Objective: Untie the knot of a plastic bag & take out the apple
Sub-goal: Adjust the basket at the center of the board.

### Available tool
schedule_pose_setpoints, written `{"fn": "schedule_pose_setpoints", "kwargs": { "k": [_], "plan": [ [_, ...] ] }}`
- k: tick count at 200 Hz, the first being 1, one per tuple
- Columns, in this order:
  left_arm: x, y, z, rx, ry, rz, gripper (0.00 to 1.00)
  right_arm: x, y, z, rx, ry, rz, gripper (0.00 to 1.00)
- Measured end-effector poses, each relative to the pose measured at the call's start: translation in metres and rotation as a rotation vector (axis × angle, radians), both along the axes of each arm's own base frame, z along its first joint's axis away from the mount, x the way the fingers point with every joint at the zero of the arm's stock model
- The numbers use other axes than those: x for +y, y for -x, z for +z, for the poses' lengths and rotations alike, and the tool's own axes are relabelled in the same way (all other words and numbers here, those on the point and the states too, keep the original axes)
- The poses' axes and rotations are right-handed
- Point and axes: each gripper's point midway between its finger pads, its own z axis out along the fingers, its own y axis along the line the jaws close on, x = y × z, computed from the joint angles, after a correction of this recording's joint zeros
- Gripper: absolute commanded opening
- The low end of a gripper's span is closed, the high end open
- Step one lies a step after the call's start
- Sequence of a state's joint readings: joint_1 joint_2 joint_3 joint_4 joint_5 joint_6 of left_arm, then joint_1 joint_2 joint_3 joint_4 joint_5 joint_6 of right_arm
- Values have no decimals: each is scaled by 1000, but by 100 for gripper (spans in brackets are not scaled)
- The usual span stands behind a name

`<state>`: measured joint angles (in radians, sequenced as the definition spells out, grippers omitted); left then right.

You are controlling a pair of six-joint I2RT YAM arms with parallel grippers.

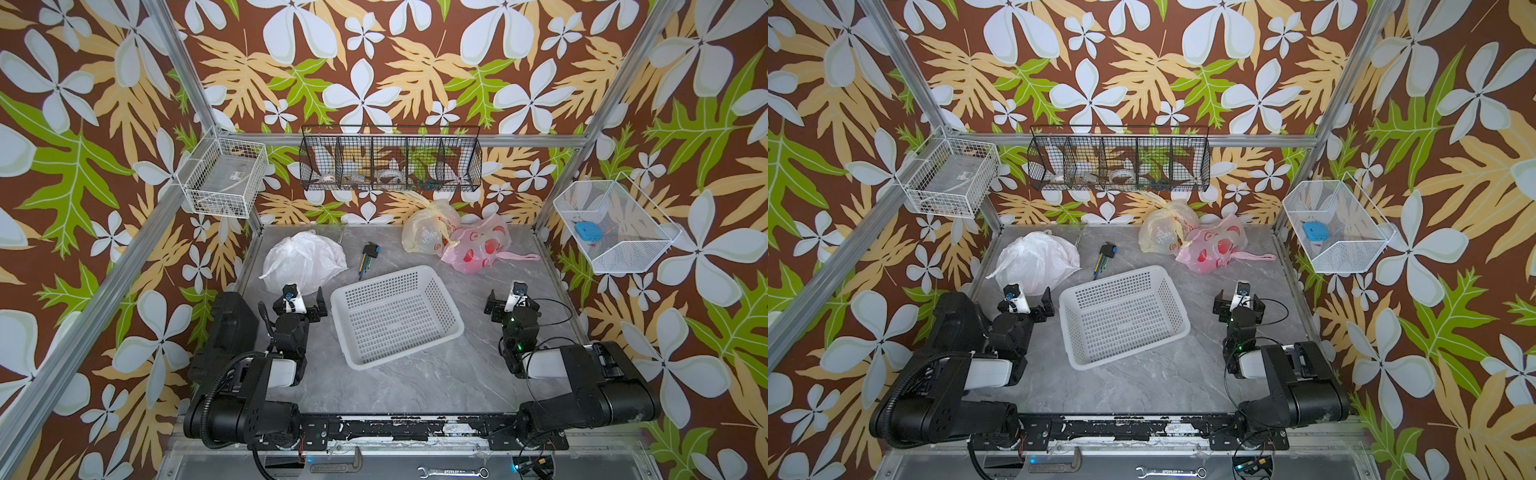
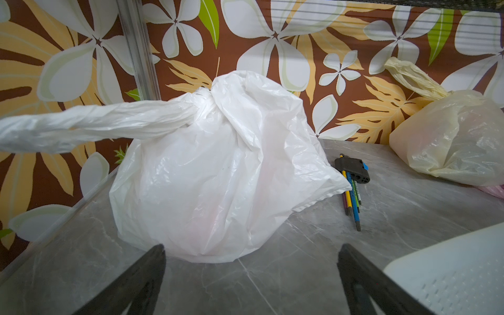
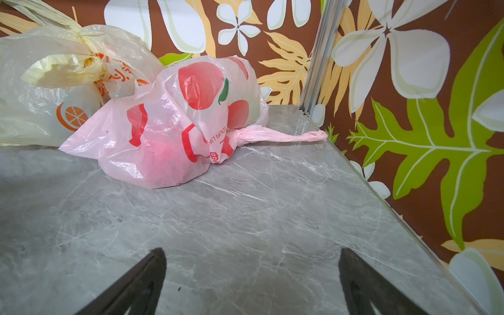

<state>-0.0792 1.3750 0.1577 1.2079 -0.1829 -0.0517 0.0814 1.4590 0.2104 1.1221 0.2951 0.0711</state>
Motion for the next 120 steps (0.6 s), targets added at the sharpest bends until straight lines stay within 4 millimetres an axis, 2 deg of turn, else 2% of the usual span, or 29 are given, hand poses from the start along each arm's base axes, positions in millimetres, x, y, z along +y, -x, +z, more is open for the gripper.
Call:
{"fn": "schedule_pose_setpoints", "kwargs": {
  "k": [37, 45, 53, 68, 76, 100, 120],
  "plan": [
    [0, 0, 0, 0, 0, 0, 100, -1, 0, 6, -6, 0, -4, 99],
    [1, 0, 1, -2, 0, 3, 100, -2, -4, 17, -13, -1, -15, 99],
    [2, 1, 2, -5, 3, 11, 100, -3, -13, 36, -28, -5, -28, 98],
    [4, 3, 16, -41, 8, 24, 100, -4, -29, 75, -66, -21, -44, 94],
    [5, 5, 22, -58, 10, 25, 100, -3, -34, 84, -57, -26, -44, 91],
    [4, 9, 51, -113, 15, 22, 100, 10, -43, 82, 49, -71, 15, 88],
    [4, 12, 87, -180, 75, 22, 100, 23, -53, 71, 149, -119, 69, 88]
  ]
}}
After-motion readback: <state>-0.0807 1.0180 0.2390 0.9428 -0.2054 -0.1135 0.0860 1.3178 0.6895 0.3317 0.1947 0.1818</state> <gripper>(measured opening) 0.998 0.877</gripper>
